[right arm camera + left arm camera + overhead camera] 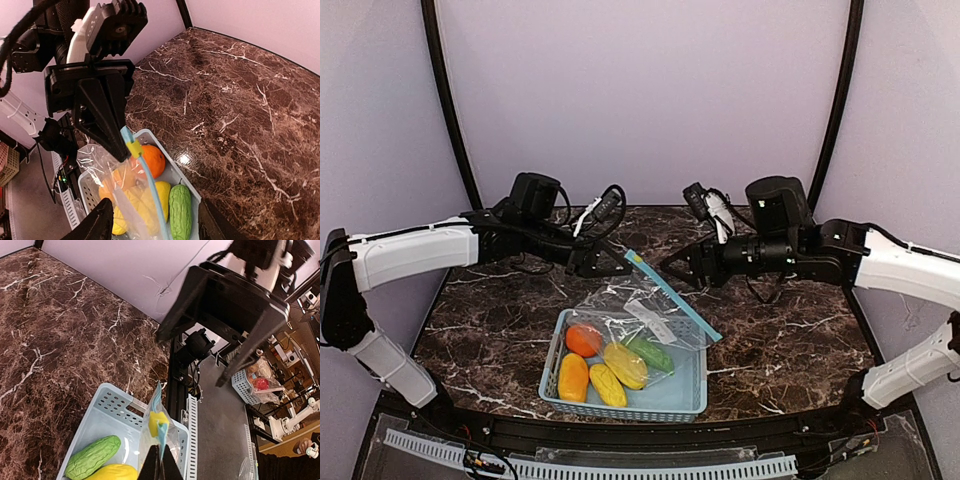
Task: Place the food in the zip-top bag and seal the zipper
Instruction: Pass from the right arm to the left
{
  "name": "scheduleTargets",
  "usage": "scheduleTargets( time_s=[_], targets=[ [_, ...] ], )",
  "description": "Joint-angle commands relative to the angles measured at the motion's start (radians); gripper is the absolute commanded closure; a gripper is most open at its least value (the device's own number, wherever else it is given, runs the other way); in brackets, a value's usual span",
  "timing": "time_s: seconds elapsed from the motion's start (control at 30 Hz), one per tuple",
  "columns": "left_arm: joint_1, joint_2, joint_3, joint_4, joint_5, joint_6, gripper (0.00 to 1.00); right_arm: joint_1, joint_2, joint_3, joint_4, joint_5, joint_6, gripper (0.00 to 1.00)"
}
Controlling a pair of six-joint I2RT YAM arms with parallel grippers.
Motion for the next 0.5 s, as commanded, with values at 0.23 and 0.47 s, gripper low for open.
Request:
scheduleTargets(
  time_s=[0.23,0.47],
  targets=[
    [-0.031,-0.029,0.035,-0.053,0.044,0.083,0.99,-0.067,0.143,0.093,0.087,-0.342,-0.027,0.61],
    [-0.031,-0.024,0.038,-0.056,0.052,0.079,0.99,-0.071,0.186,0.111,0.102,-0.391,-0.016,0.75]
  ],
)
